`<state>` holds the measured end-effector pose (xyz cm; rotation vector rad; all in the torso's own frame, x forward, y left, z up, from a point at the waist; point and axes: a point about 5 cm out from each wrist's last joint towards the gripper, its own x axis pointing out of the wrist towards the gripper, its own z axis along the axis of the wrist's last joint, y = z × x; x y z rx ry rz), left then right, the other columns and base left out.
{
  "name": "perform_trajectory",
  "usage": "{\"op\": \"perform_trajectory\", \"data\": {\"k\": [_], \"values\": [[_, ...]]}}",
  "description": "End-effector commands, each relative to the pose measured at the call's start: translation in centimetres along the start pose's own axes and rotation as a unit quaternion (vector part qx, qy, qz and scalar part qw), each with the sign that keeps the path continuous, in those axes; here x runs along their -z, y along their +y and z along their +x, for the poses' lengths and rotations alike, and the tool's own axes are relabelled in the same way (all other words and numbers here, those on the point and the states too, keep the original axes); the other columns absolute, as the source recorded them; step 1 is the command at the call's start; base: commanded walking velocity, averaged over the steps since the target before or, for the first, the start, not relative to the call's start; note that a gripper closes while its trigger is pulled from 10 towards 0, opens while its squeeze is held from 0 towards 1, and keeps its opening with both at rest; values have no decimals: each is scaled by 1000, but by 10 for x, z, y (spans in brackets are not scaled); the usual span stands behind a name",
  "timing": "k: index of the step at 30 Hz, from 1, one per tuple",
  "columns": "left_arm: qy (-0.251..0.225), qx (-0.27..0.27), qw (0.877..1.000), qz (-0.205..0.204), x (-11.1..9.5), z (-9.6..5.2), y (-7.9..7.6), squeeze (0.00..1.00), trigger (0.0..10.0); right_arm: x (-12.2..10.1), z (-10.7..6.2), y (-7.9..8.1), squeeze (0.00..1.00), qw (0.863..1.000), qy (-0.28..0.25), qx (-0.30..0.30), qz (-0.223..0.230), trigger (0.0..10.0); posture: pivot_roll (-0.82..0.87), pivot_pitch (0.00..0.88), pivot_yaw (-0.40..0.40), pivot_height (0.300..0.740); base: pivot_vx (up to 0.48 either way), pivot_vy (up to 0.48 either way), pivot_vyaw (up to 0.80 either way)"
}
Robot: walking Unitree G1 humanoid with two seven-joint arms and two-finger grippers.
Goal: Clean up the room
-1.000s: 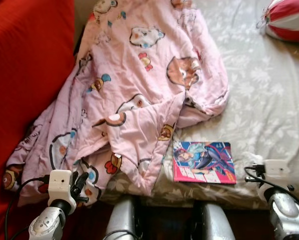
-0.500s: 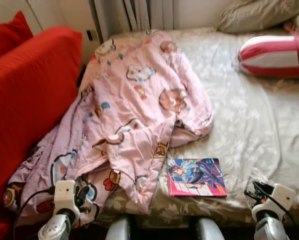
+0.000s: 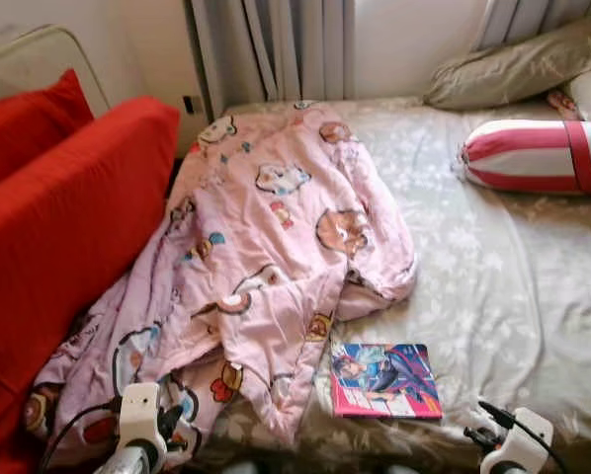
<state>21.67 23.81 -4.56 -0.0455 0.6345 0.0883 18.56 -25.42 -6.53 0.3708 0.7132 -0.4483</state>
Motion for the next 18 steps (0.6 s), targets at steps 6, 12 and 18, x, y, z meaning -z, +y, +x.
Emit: {"op": "perform_trajectory", "data": {"k": [6, 12, 18], "values": [[39, -20, 999, -12, 16, -5, 6, 0, 10000, 27, -8, -8, 0, 998, 46, 39, 18, 10000, 27, 0, 53, 740, 0, 0, 0], [80, -6, 997, -21, 31, -8, 1, 0, 10000, 39, -11, -7, 0, 996, 68, 40, 33, 10000, 17, 0, 51, 740, 0, 0, 0], [77, -7, 997, -23, 30, -7, 1, 0, 10000, 40, -10, 2, 0, 997, 69, 19, 22, 10000, 10, 0, 62, 740, 0, 0, 0]]}}
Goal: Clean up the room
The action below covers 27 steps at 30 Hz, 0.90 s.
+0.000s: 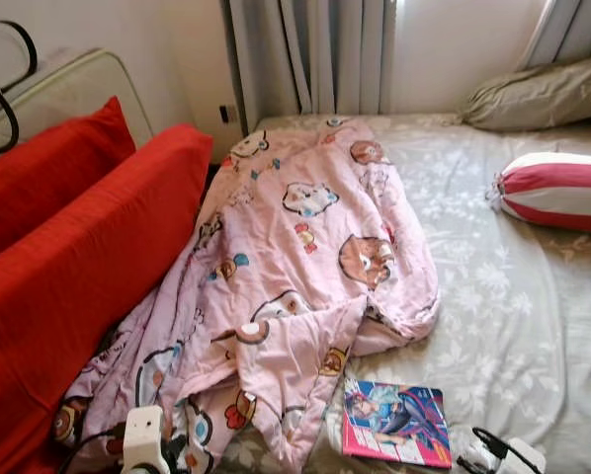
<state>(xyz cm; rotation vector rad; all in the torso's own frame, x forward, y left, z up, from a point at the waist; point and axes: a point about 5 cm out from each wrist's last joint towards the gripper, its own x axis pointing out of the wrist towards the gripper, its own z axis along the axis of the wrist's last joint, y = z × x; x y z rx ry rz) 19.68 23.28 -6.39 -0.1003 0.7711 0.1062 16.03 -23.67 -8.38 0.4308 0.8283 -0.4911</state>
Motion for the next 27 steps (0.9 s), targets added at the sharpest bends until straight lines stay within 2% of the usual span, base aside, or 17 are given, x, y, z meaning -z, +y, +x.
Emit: {"op": "perform_trajectory", "data": {"k": [1, 5, 8, 13, 21, 27], "values": [[8, -5, 1000, 3, 3, -1, 4, 0, 10000, 6, 0, 4, 0, 1000, 12, -3, -8, 10000, 8, 0, 62, 740, 0, 0, 0], [17, -10, 1000, 2, 6, -3, 10, 0, 10000, 8, -1, 9, 0, 999, 16, -18, -46, 10000, 6, 0, 66, 740, 0, 0, 0], [27, -15, 1000, 0, 12, -5, 12, 0, 10000, 8, -1, 9, 0, 997, 13, -14, -69, 10000, 6, 0, 66, 740, 0, 0, 738], [38, -21, 999, -5, 18, -7, 13, 0, 10000, 9, -1, 10, 0, 997, 17, -12, -75, 10000, 9, 0, 61, 740, 0, 0, 800], [35, -27, 999, -7, 14, -6, 16, 0, 10000, 5, 0, 11, 0, 997, 14, -14, -77, 10000, 11, 0, 52, 740, 0, 0, 800], [56, -37, 998, -9, 24, -11, 23, 0, 10000, 5, 0, 12, 0, 997, 13, -13, -75, 10000, 8, 0, 55, 740, 0, 0, 800]]}}
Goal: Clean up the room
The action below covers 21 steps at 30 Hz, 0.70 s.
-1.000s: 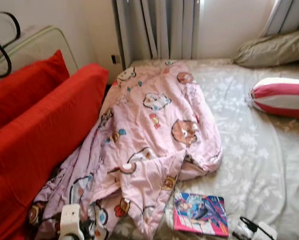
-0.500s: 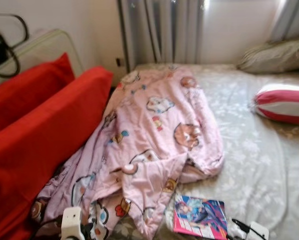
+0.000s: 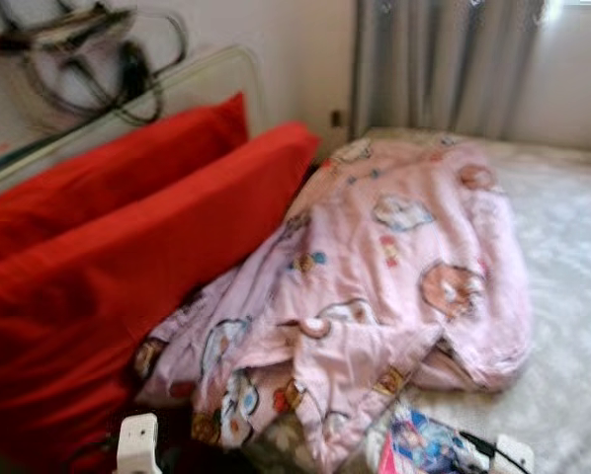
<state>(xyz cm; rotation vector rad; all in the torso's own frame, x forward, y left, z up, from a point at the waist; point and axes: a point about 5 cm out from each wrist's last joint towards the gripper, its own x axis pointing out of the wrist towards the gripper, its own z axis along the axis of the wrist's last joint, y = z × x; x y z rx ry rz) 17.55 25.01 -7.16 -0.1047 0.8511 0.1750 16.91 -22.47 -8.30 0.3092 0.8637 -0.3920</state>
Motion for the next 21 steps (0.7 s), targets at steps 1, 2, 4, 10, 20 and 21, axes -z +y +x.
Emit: {"op": "perform_trajectory", "data": {"k": [1, 2, 4, 10, 20, 21], "values": [[21, -8, 1000, 2, 9, -3, 6, 0, 10000, 5, -1, -2, 0, 1000, 7, 3, 1, 10000, 9, 0, 55, 740, 0, 0, 800], [23, -9, 1000, 2, 10, -4, 8, 0, 10000, 5, -1, -2, 0, 1000, 7, 4, 2, 10000, 9, 0, 55, 740, 0, 0, 800], [26, -14, 1000, 0, 12, -6, 13, 0, 10000, 5, -1, -2, 0, 1000, 7, 4, 2, 10000, 8, 0, 57, 740, 0, 0, 800], [37, -20, 999, 1, 20, -11, 24, 0, 10000, 4, -1, -3, 0, 1000, 3, 9, -7, 10000, 11, 0, 54, 740, 0, 0, 800], [43, -14, 999, -4, 23, -7, 7, 0, 10000, 5, -1, -3, 0, 1000, 3, 17, 9, 10000, 17, 0, 51, 740, 0, 0, 320], [43, -12, 999, -5, 23, -6, 4, 0, 10000, 5, -1, -3, 0, 1000, 3, 16, 9, 10000, 16, 0, 50, 740, 0, 0, 0]]}}
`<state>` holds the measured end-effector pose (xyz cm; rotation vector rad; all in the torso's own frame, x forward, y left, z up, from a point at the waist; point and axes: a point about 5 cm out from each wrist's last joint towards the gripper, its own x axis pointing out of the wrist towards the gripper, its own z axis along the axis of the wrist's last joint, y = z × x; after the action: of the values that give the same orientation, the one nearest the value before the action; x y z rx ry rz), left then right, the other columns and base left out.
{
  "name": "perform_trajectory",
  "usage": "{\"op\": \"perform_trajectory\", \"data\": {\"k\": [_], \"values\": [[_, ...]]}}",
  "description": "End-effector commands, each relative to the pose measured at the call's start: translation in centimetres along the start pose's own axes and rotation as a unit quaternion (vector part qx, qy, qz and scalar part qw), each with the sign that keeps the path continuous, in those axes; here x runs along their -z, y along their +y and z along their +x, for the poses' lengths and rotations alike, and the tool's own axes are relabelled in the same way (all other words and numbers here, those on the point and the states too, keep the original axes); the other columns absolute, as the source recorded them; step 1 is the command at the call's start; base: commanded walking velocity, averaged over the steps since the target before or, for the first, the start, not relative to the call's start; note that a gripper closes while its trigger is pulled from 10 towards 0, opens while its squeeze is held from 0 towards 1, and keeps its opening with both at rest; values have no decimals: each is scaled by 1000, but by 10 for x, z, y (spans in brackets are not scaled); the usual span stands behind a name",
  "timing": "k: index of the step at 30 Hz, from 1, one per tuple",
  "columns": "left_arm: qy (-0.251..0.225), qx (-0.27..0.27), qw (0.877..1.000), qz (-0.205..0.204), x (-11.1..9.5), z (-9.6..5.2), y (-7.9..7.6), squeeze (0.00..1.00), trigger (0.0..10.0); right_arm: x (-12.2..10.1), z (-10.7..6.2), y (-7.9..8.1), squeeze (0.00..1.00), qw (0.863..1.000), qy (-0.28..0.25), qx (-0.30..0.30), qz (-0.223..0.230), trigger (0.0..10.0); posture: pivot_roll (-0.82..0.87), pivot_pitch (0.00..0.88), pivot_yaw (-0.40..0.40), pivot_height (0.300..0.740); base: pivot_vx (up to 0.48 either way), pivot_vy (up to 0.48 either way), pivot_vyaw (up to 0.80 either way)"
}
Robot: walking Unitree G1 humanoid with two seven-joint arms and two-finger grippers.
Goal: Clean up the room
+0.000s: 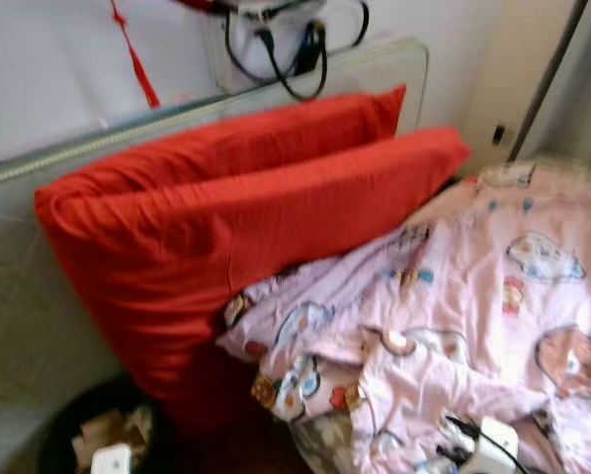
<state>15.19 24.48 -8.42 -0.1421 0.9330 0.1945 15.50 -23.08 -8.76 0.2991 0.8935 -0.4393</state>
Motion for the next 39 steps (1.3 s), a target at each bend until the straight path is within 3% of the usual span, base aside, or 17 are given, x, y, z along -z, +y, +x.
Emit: {"op": "perform_trajectory", "data": {"k": [1, 4, 10, 17, 28, 39], "values": [[1, -7, 1000, 11, -4, 1, 3, 0, 10000, -5, 2, 9, 0, 1000, -8, -10, 6, 10000, 16, 0, 50, 740, 0, 0, 0], [0, 2, 1000, 9, -6, 4, -12, 0, 10000, -5, 2, 8, 0, 1000, -5, -7, -2, 10000, 17, 0, 49, 740, 0, 0, 0], [-10, 7, 1000, 11, -16, 7, -17, 0, 10000, -3, 1, 7, 0, 1000, -2, -5, -1, 10000, 17, 0, 49, 740, 0, 0, 0], [-18, 6, 1000, 13, -24, 6, -8, 0, 10000, -2, 1, 9, 0, 1000, 2, -8, -7, 10000, 14, 0, 51, 740, 0, 20, 0], [-16, -1, 1000, 13, -20, 1, 13, 0, 10000, -1, 1, 10, 0, 1000, 5, -16, -17, 10000, 14, 0, 58, 740, 0, 159, 0], [-17, 2, 1000, 14, -22, 2, 9, 0, 10000, -1, 1, 11, 0, 1000, 5, -16, -17, 10000, 17, 0, 57, 740, 0, -42, 0]]}}
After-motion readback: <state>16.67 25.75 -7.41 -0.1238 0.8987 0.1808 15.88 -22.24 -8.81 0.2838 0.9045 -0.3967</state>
